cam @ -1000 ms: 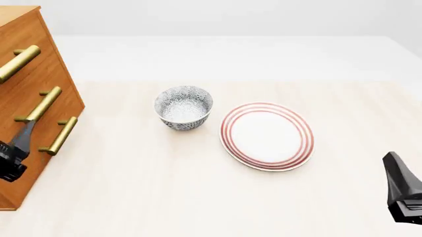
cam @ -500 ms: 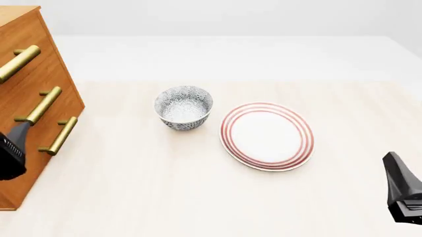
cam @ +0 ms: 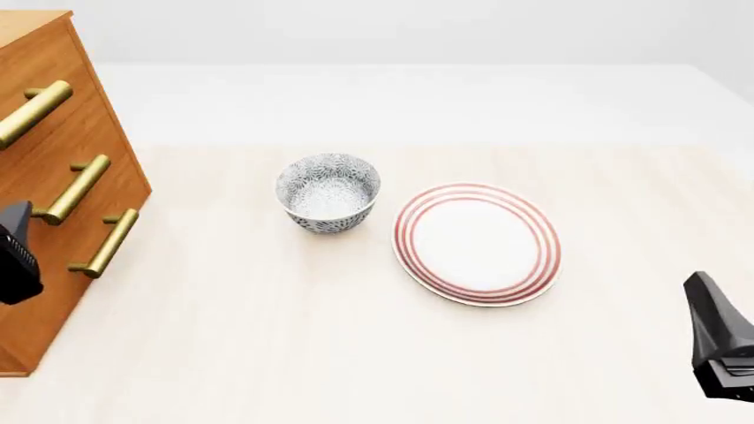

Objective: Open the top drawer of the cabinet.

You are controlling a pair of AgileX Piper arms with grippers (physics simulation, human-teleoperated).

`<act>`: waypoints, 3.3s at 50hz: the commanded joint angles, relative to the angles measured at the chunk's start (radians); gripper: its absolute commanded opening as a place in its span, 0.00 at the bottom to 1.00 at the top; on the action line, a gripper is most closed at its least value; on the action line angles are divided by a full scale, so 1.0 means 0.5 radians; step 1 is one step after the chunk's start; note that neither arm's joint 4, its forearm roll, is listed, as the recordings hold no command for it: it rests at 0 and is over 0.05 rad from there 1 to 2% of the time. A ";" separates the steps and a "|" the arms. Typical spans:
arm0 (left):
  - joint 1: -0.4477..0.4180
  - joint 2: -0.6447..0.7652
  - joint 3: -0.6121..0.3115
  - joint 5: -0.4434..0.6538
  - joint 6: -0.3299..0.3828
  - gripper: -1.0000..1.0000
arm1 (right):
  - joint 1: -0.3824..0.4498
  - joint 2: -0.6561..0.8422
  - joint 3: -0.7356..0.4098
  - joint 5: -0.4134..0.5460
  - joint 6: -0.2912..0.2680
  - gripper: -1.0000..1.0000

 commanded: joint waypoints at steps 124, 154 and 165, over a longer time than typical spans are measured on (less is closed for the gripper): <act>0.098 1.126 -0.119 -1.071 0.304 0.00 | 0.000 0.000 0.000 0.000 0.000 1.00; -0.079 1.012 -0.098 -0.984 0.287 0.00 | 0.000 0.000 0.000 0.000 0.000 1.00; -0.111 0.991 -0.064 -0.993 0.305 0.00 | 0.000 0.000 0.000 0.000 0.000 1.00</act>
